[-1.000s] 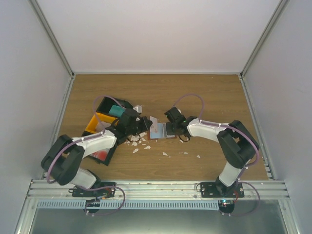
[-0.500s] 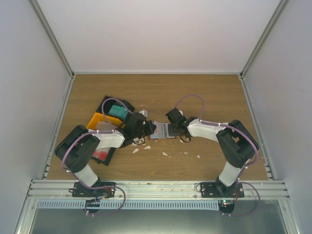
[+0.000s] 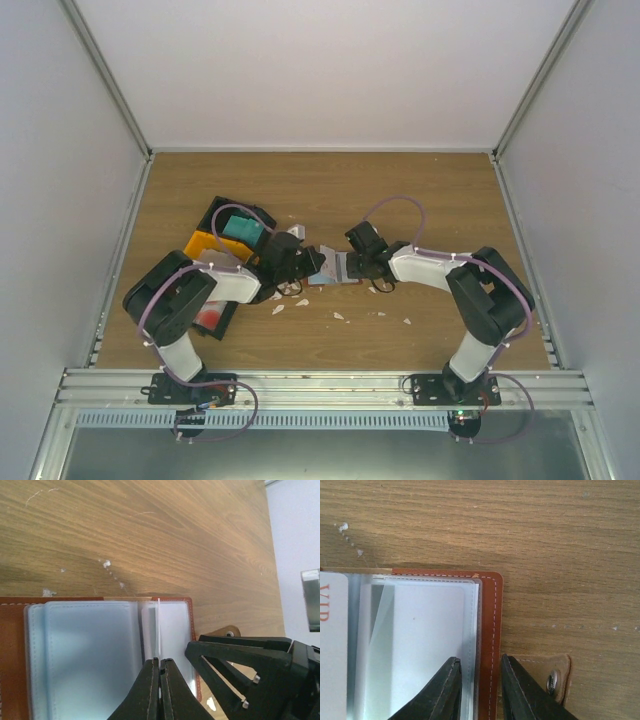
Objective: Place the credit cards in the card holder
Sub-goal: Insert the credit card into the card holder.
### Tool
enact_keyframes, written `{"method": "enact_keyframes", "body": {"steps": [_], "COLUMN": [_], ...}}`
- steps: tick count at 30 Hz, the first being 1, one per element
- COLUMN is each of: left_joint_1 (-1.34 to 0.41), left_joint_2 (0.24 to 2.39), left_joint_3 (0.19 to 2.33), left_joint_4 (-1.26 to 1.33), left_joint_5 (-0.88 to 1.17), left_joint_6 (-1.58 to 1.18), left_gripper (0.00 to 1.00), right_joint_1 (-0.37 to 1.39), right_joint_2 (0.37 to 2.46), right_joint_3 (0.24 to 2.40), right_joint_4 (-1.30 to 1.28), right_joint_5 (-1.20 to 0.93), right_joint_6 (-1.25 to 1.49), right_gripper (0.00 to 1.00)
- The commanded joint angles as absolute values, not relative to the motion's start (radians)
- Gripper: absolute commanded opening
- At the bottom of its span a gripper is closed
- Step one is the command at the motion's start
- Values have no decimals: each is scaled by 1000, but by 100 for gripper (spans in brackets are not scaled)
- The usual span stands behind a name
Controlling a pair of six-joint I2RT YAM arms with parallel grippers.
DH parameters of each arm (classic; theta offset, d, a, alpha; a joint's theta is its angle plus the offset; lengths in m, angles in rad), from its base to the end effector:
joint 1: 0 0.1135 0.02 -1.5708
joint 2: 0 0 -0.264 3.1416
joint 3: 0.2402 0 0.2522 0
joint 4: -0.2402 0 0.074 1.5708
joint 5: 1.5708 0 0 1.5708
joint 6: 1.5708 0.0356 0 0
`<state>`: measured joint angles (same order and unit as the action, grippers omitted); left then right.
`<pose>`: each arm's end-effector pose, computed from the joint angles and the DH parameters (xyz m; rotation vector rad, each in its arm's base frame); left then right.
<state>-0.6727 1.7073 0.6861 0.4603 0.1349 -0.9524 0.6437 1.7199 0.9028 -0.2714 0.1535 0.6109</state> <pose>0.2532 -0.2079 0.1394 -0.2387 2.3200 -1.0436 0.2602 0.1884 0.1403 0.0067 2.6552 0.2179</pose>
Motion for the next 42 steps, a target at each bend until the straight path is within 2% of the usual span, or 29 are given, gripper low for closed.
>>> {"method": "enact_keyframes", "body": {"steps": [1,31,42], "left_joint_1": [-681,-680,-680], "left_joint_2": [1730,1832,1875], "left_joint_3": [671,698,699], "left_joint_4": [531,588,594], "left_joint_5": [105,206,183], "left_joint_6": [-969,-1060,-1086], "left_gripper": [0,0,0], "right_joint_1": [634,634,634], "right_joint_2": [1753,1763,1761], "right_joint_3": [863,833,823], "right_joint_4": [-316,-287,-275], "right_joint_5": [132,101,95], "right_joint_6": [624,644,652], "right_gripper": [24,24,23]}}
